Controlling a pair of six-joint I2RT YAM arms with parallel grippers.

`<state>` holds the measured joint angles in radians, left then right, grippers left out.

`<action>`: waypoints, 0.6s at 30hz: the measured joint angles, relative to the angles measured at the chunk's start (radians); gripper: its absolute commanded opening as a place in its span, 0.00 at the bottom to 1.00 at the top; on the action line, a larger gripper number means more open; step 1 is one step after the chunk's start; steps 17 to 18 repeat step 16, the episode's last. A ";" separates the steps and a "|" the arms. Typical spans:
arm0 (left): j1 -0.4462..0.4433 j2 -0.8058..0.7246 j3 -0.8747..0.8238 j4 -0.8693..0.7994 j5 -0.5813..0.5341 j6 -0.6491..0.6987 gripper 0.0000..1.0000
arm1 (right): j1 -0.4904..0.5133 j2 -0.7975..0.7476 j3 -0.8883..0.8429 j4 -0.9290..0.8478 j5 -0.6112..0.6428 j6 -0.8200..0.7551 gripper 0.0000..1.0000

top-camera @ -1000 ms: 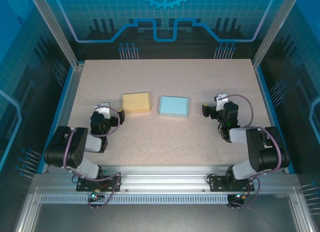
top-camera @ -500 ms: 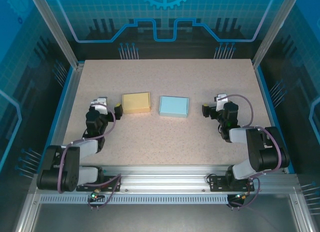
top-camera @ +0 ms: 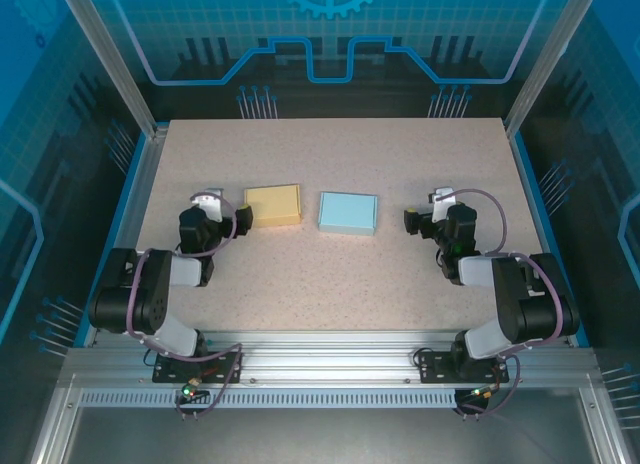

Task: Fold the paper box

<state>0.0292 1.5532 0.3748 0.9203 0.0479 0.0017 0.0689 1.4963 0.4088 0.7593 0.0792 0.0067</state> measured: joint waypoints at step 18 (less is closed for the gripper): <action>0.000 0.000 0.000 -0.003 0.010 0.000 0.99 | 0.000 0.000 0.000 0.000 0.005 0.000 1.00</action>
